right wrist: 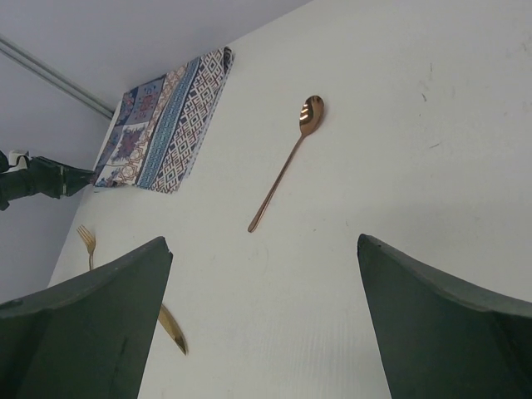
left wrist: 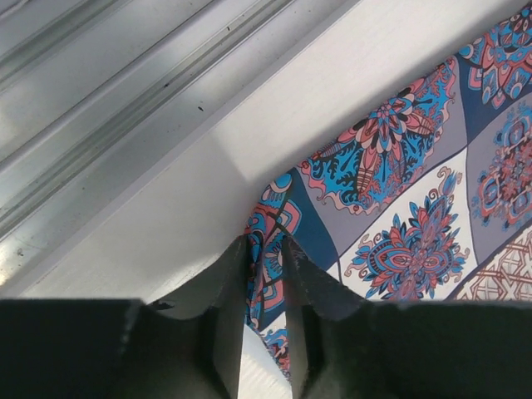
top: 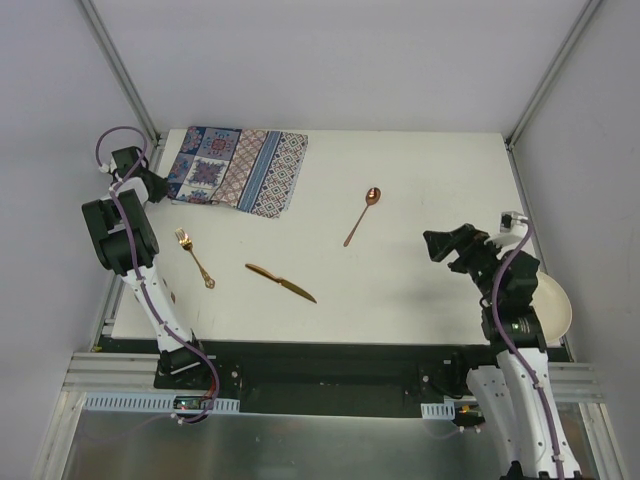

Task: Set the dinner table for one person
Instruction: Pick up the spoon from the center of the board.

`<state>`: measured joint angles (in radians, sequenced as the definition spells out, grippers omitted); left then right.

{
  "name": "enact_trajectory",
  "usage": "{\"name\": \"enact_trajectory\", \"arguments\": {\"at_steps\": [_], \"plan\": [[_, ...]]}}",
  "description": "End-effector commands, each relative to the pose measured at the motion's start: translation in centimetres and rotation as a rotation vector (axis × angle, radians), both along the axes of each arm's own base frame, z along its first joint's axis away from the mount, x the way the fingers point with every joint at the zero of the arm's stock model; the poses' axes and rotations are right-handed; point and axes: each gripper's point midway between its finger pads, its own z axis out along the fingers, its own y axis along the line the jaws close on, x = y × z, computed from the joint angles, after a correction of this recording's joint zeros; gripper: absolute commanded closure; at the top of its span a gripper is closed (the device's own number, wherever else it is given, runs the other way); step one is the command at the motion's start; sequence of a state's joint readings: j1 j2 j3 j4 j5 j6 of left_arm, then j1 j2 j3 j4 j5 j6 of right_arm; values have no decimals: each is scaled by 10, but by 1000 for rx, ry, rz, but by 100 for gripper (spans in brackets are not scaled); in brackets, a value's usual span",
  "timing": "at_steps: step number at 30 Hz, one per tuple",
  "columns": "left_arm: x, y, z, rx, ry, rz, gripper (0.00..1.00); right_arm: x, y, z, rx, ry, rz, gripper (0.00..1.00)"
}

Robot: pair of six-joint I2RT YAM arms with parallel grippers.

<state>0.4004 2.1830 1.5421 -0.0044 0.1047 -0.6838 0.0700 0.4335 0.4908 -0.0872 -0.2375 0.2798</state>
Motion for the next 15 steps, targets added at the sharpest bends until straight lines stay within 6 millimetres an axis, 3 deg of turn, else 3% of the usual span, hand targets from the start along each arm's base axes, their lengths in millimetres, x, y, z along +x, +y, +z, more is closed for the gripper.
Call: {"name": "enact_trajectory", "arguments": {"at_steps": [1,2,6,8,11,15], "plan": [[8,-6,29,13,-55,-41,69,7,1,16,0,7,2,4],[8,-6,29,14,-56,-41,56,8,2,15,0,15,5,4],[9,-7,33,5,-64,-37,45,9,2,15,1,14,4,4],[9,-7,37,1,-71,-26,44,9,2,16,3,13,3,4],[14,-12,58,31,-104,-28,42,13,3,14,8,25,4,4],[19,-20,112,176,-171,-71,39,25,7,4,28,81,13,3]]}}
